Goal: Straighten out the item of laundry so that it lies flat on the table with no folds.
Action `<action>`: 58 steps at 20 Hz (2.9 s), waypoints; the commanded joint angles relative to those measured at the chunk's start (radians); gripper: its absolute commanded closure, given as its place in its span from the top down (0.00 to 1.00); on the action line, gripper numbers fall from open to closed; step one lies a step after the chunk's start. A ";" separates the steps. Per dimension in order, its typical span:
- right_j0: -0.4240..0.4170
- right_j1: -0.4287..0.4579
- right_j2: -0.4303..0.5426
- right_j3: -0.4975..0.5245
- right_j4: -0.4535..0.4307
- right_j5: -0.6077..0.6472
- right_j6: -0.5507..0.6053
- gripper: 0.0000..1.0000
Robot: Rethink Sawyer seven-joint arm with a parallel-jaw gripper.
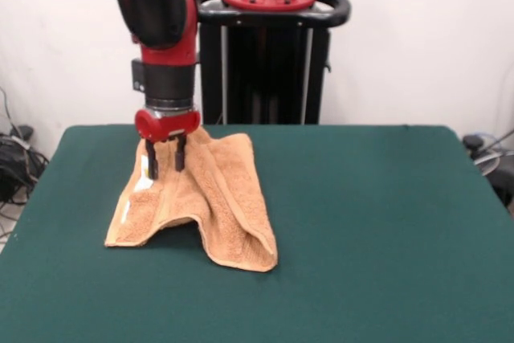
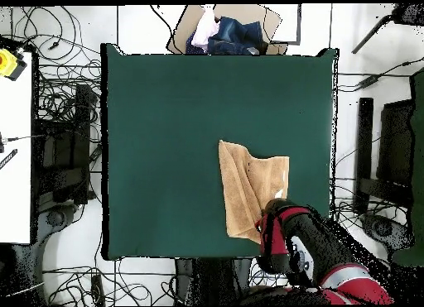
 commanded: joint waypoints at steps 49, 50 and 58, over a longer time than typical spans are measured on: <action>0.545 0.456 -0.723 -0.310 0.171 -0.747 0.600 1.00; 0.543 0.469 -0.723 -0.316 0.177 -0.740 0.593 1.00; 0.522 0.511 -0.716 -0.376 0.222 -0.743 0.568 1.00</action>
